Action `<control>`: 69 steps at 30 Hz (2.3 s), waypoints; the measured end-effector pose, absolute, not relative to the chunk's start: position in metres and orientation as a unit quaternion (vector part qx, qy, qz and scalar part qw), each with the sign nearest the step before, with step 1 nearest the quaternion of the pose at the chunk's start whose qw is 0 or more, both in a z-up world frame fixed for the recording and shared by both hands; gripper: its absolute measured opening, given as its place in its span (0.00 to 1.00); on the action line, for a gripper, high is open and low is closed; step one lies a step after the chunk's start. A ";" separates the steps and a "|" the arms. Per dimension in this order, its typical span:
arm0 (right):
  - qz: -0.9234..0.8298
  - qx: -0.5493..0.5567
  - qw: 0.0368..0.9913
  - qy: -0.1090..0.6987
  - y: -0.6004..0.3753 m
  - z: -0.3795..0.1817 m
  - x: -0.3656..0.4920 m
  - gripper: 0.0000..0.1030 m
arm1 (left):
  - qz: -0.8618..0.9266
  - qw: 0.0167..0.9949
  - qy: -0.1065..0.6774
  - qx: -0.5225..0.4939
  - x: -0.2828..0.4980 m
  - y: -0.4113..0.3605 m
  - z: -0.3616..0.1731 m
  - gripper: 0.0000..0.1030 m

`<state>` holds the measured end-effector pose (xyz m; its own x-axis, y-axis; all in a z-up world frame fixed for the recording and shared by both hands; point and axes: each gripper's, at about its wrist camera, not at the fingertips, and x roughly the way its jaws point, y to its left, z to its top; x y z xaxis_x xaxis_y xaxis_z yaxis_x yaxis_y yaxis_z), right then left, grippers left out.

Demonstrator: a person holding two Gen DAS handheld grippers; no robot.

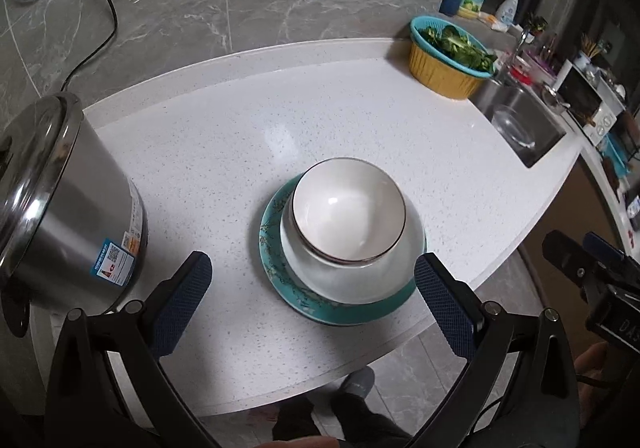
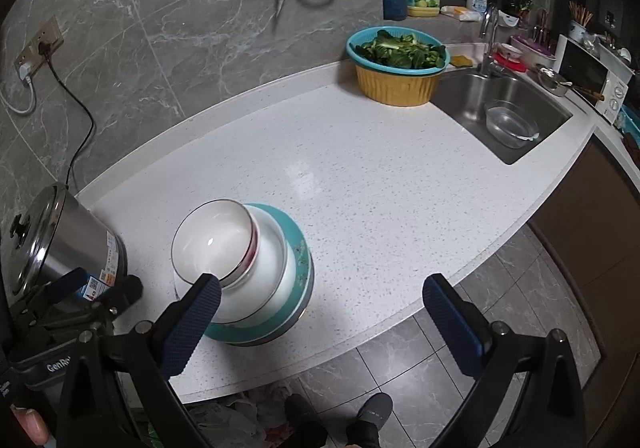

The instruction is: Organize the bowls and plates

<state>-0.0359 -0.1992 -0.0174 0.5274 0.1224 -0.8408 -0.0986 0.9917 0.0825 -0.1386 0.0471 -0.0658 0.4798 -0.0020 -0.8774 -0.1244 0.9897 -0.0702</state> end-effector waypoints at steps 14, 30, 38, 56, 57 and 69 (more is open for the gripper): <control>0.077 -0.027 0.869 0.488 -0.187 -0.013 -0.035 1.00 | 0.069 0.854 0.513 -0.046 -0.137 0.041 -0.061 1.00; 0.062 -0.038 0.868 0.492 -0.179 0.002 -0.040 1.00 | 0.048 0.858 0.510 -0.030 -0.139 0.039 -0.057 1.00; 0.071 -0.045 0.866 0.493 -0.174 0.002 -0.042 1.00 | 0.049 0.858 0.511 -0.034 -0.140 0.043 -0.058 1.00; 0.075 -0.050 0.864 0.495 -0.167 -0.001 -0.041 1.00 | 0.050 0.858 0.510 -0.032 -0.141 0.042 -0.058 1.00; 0.075 -0.050 0.864 0.495 -0.166 -0.001 -0.041 1.00 | 0.049 0.858 0.510 -0.032 -0.141 0.043 -0.058 1.00; 0.075 -0.049 0.863 0.497 -0.165 -0.002 -0.042 1.00 | 0.051 0.857 0.512 -0.034 -0.141 0.042 -0.057 1.00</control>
<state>-0.0417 -0.1653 -0.0016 0.4954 0.0821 -0.8648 -0.1786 0.9839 -0.0089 -0.1405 0.0423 -0.0566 0.4707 0.0533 -0.8807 -0.1220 0.9925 -0.0052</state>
